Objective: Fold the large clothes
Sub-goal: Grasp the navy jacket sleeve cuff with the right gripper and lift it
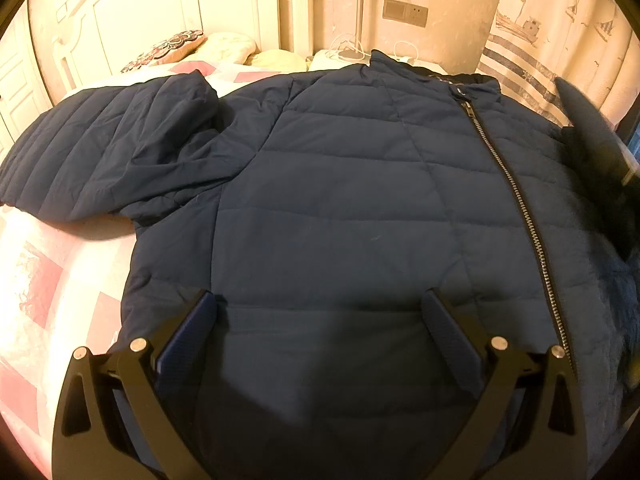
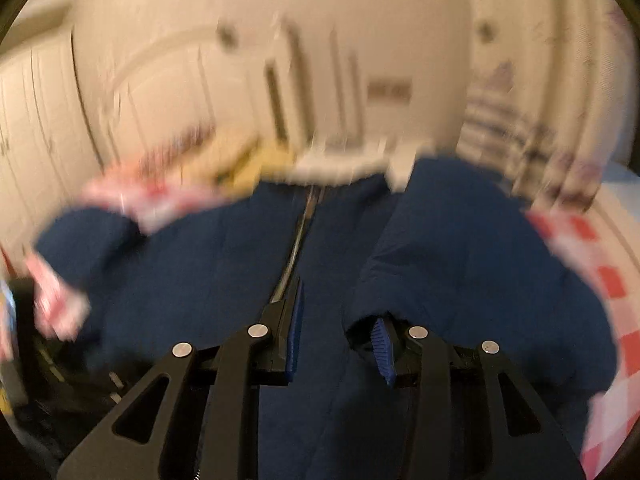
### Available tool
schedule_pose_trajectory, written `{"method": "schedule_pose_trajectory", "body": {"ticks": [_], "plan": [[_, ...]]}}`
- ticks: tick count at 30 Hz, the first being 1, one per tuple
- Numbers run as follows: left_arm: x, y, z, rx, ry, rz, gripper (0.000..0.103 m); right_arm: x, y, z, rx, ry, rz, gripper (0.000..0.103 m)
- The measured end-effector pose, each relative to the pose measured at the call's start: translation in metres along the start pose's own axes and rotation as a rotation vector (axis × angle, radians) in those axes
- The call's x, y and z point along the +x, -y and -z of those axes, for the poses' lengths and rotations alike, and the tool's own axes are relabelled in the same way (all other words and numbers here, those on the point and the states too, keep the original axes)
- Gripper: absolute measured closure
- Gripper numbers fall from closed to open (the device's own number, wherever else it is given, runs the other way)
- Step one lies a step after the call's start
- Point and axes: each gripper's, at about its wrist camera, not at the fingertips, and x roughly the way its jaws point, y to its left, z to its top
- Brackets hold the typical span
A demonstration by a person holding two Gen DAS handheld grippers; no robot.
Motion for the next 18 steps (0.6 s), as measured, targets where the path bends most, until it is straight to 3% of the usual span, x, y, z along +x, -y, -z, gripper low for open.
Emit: {"method": "schedule_pose_trajectory", "body": {"ticks": [2, 4, 5, 6, 7, 12, 15, 18], "plan": [[0.0, 0.0, 0.0, -0.001, 0.001, 0.002, 0.002, 0.033, -0.01, 0.013, -0.025, -0.149, 0.013, 0.061], [0.0, -0.001, 0.0, -0.002, 0.003, 0.004, 0.002, 0.032, -0.009, 0.016, -0.012, -0.167, 0.002, 0.06], [0.0, -0.001, 0.0, -0.004, 0.003, 0.006, 0.002, 0.027, -0.006, 0.016, 0.014, -0.187, -0.023, 0.045], [0.0, -0.001, 0.0, -0.004, 0.004, 0.007, 0.002, 0.023, -0.003, 0.015, 0.042, -0.213, -0.073, 0.016], [0.0, -0.001, 0.0, -0.004, 0.004, 0.007, 0.002, 0.009, 0.001, 0.018, 0.079, -0.216, -0.141, 0.008], [0.0, -0.001, 0.0, 0.0, 0.004, 0.005, 0.002, -0.06, 0.039, 0.035, 0.197, -0.034, -0.084, 0.009], [0.0, -0.001, 0.0, -0.001, 0.004, 0.005, 0.002, -0.083, 0.108, 0.051, 0.457, 0.048, -0.05, 0.017], [0.0, -0.001, 0.0, -0.001, 0.005, 0.006, 0.002, -0.09, 0.18, 0.078, 0.792, 0.087, -0.059, 0.017]]}}
